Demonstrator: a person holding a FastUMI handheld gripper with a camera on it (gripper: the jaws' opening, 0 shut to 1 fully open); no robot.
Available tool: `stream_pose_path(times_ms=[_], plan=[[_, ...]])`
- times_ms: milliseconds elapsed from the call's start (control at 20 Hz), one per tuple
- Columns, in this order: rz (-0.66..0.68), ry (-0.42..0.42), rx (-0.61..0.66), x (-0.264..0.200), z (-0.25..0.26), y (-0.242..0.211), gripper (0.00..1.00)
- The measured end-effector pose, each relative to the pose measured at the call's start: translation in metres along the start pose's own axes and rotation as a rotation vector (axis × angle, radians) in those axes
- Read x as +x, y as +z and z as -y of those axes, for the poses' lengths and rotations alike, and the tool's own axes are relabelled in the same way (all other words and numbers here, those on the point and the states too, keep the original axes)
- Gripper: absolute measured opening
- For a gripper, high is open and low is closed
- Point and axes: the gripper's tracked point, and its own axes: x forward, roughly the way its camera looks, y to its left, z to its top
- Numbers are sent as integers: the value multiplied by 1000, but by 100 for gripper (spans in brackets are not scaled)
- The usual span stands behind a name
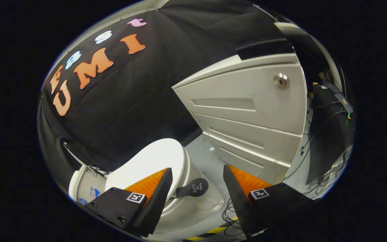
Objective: Open the toilet lid.
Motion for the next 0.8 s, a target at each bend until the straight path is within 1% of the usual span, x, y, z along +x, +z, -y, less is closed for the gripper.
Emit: stream_pose_path(times_ms=[150,200,250,400,550,650,800], plan=[[-37,-20,81,16,14,-16,96],[-55,-26,97,17,18,-23,85],[-89,-23,111,18,18,-31,83],[-150,-20,122,23,20,-44,83],[-188,-7,161,26,17,-52,72],[-219,7,197,24,13,-57,72],[-268,40,270,20,5,-64,63]])
